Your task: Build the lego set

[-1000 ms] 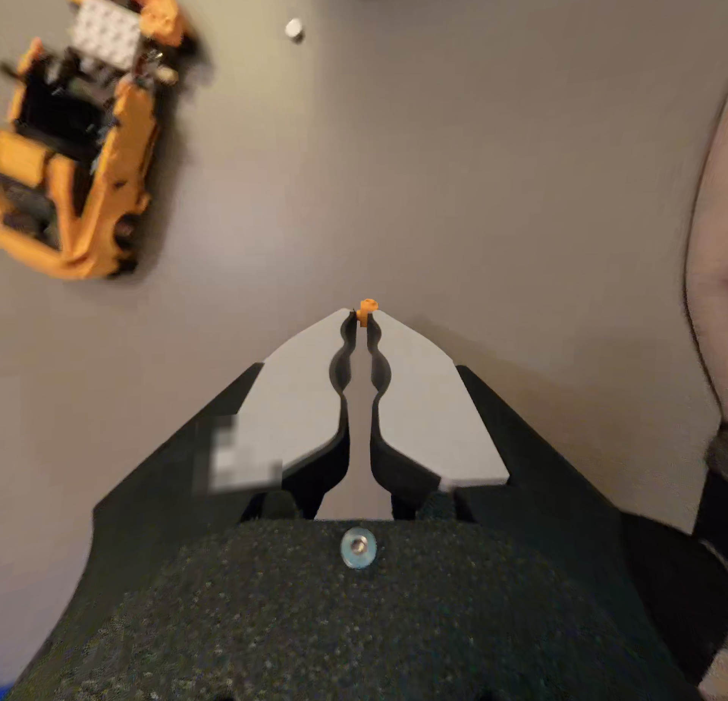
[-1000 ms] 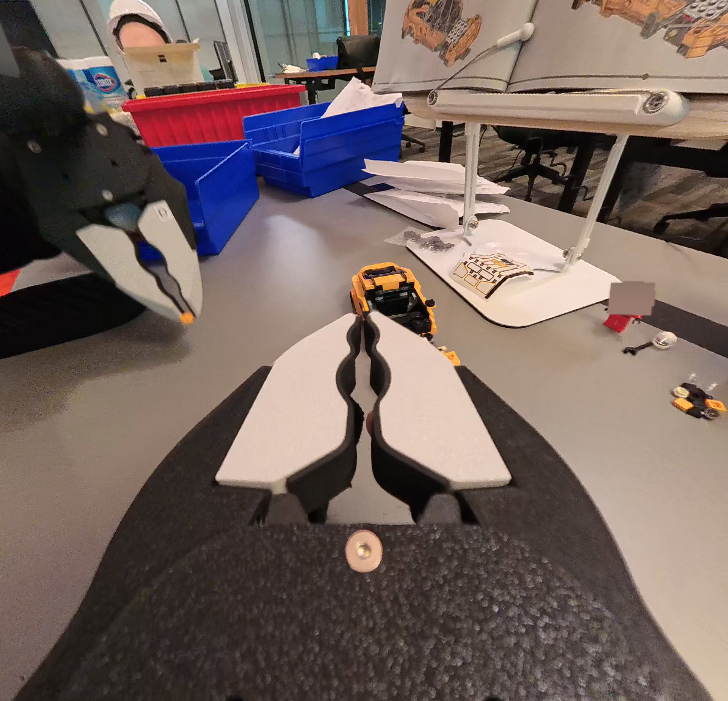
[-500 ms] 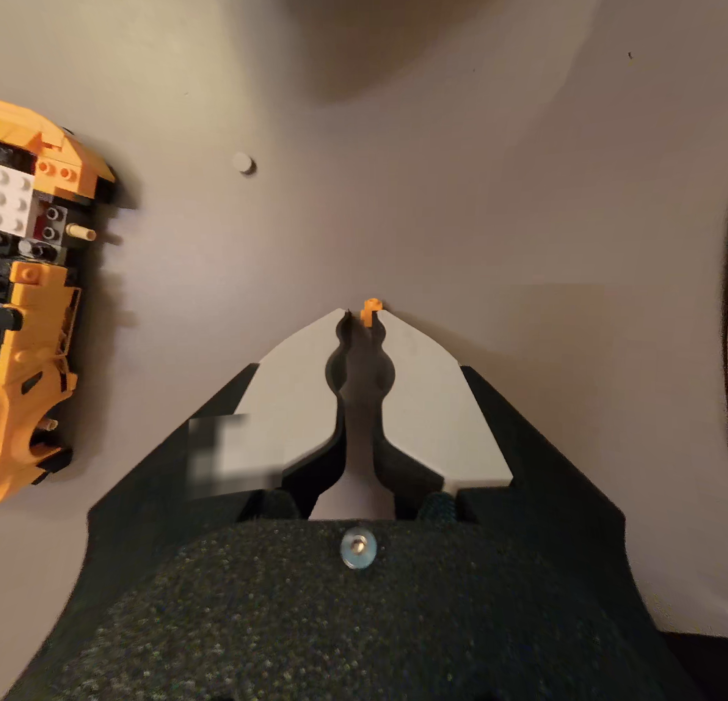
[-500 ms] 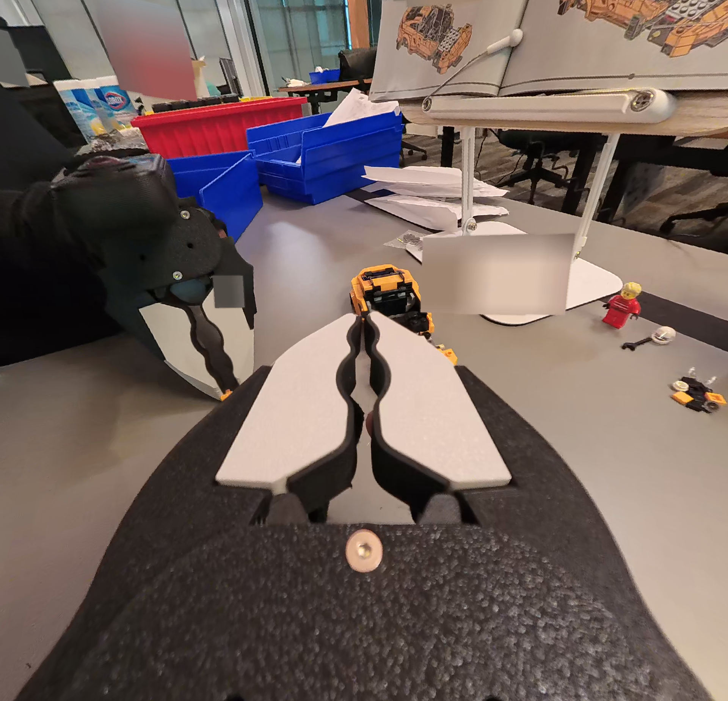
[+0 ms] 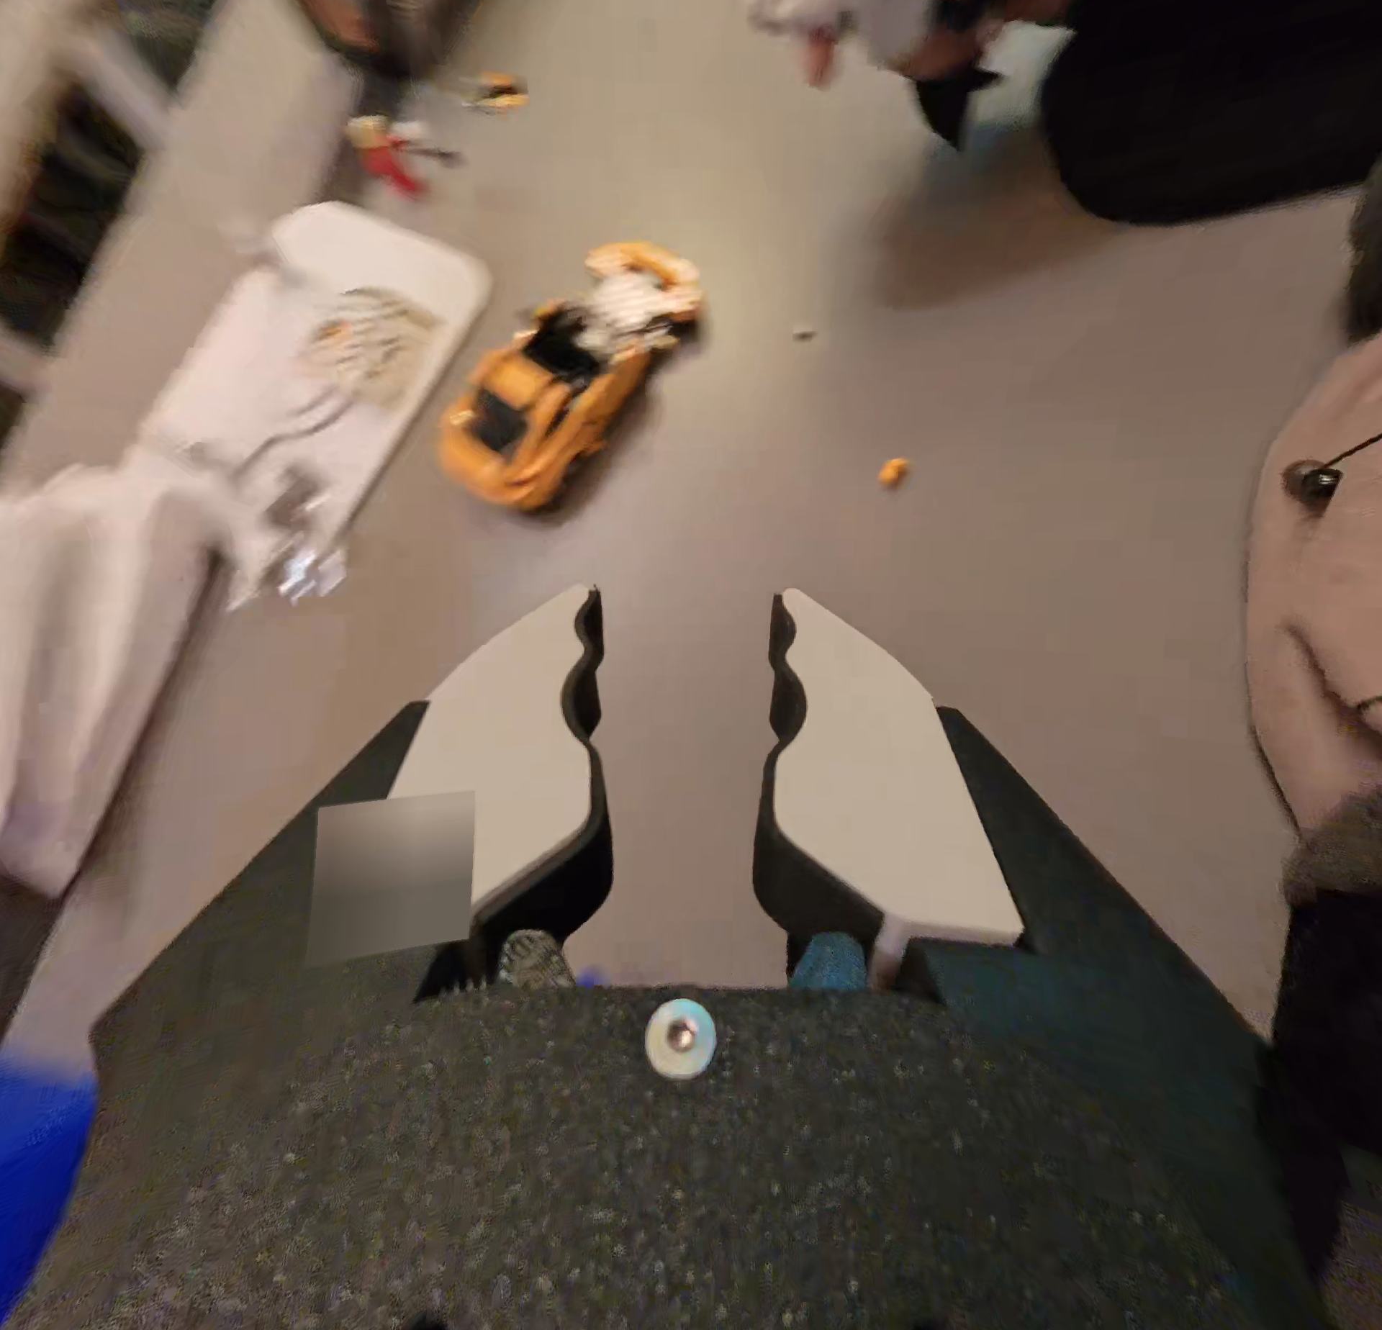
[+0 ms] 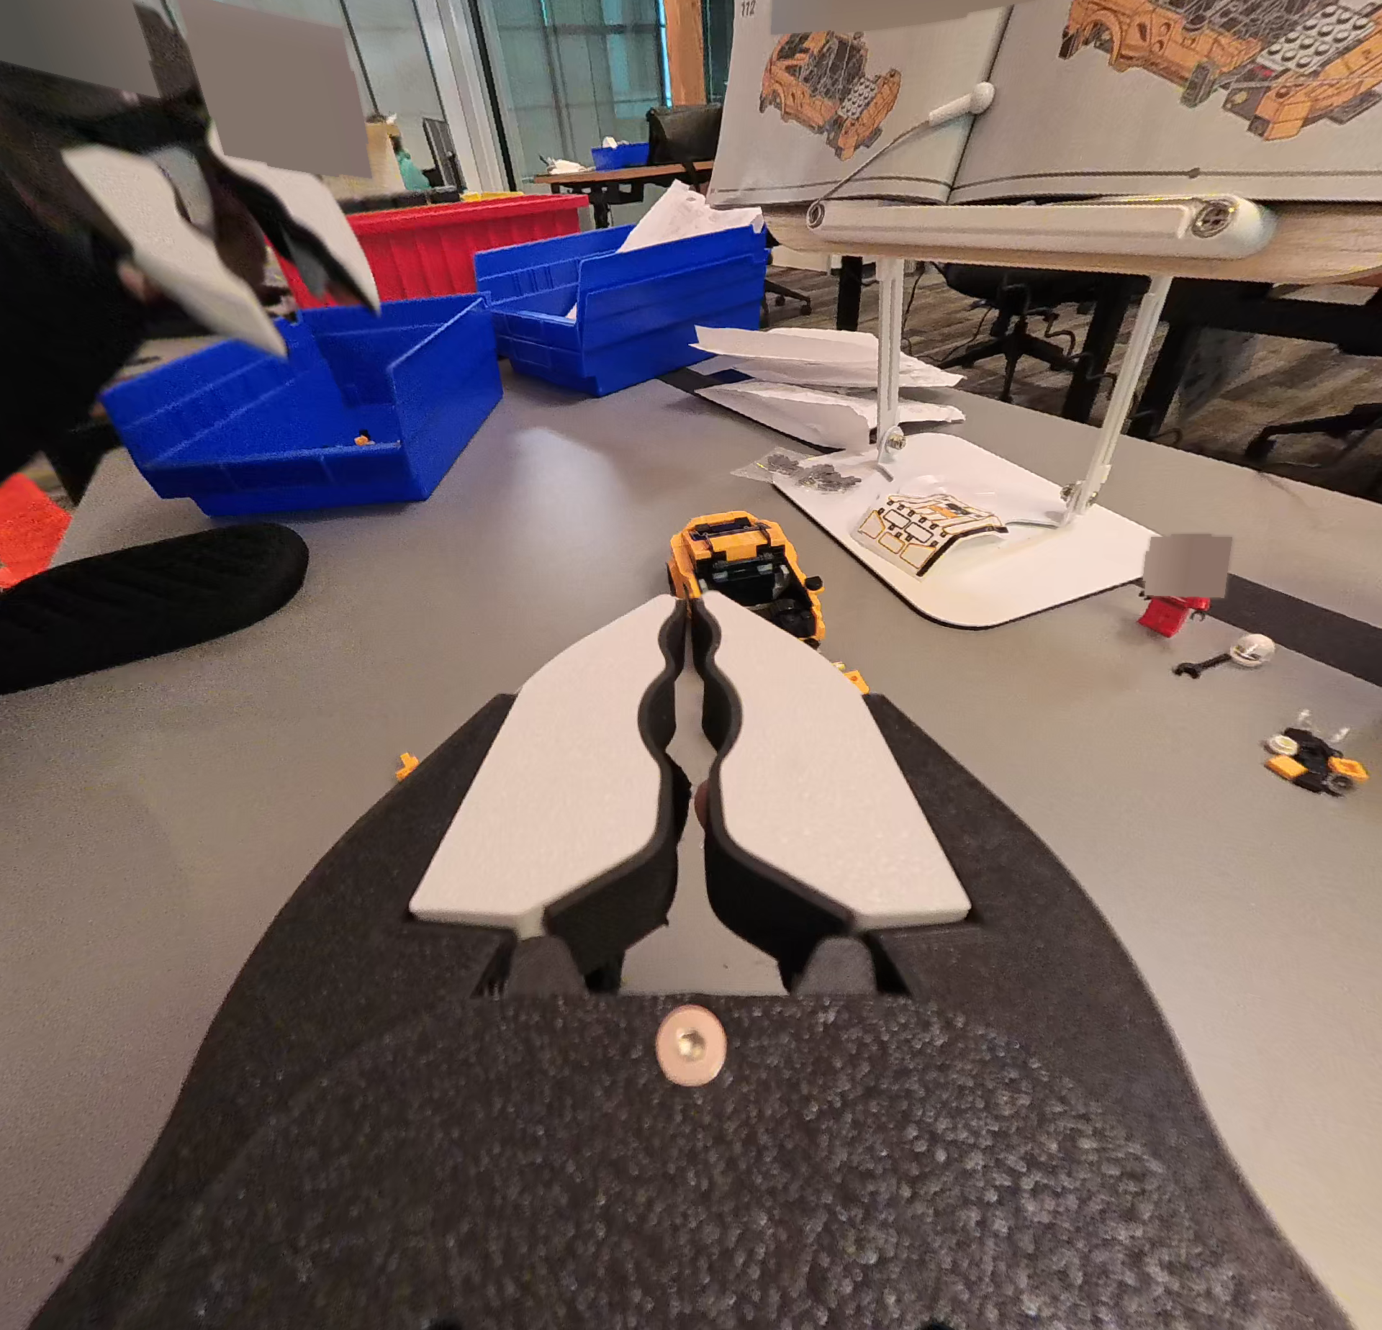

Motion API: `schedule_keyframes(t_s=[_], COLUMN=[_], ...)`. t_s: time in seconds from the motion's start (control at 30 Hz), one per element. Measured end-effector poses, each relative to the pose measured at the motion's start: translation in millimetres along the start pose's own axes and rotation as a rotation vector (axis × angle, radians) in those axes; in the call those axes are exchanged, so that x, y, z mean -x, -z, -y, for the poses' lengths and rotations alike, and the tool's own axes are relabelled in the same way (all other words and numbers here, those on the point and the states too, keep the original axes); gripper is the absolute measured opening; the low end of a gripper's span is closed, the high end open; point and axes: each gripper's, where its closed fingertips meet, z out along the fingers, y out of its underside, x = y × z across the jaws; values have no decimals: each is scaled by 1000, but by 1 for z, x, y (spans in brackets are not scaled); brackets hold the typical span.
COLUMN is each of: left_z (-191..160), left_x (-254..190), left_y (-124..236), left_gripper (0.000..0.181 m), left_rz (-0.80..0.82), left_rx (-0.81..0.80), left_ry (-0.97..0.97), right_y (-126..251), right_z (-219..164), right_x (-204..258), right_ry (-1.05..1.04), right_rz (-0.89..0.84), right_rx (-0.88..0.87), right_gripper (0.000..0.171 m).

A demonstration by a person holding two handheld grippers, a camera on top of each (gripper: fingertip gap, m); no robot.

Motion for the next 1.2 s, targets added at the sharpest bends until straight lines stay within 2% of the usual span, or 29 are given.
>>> schedule_keyframes(t_s=[0.07,0.13,0.2,0.3,0.4,0.47,0.63,0.8,1.07,1.2], left_z=[-30,-79,-137,-218,-266,-276,-276,-277,-265,-261], left_x=[37,67,85,90,83,77,71,71,77,84], left_y=[52,93,116,122,110,97,71,61,47,39], left_gripper=[40,33,26,22,20,20,16,17,19,18], left_rz=[132,228,243,178,107,61,-14,-43,-41,-15], left_rx=[65,195,335,482,575,599,606,627,580,553], left_ry=[90,176,285,451,474,444,363,341,366,453], right_y=[0,-1,-2,-3,-5,-7,-10,-10,-11,-11], right_z=[0,0,-1,-3,-7,-10,-18,-20,-23,-23], right_x=[0,0,0,1,0,-1,-2,-4,-4,-4], right_ry=[-10,-11,-10,-9,-4,-5,-3,-8,-17,-16], right_rz=[6,7,6,2,-8,-12,-20,-24,-18,-17], right_rx=[-3,0,2,13,29,42,70,78,85,86], right_gripper=[1,1,1,1,1,1,1,1,1,1])
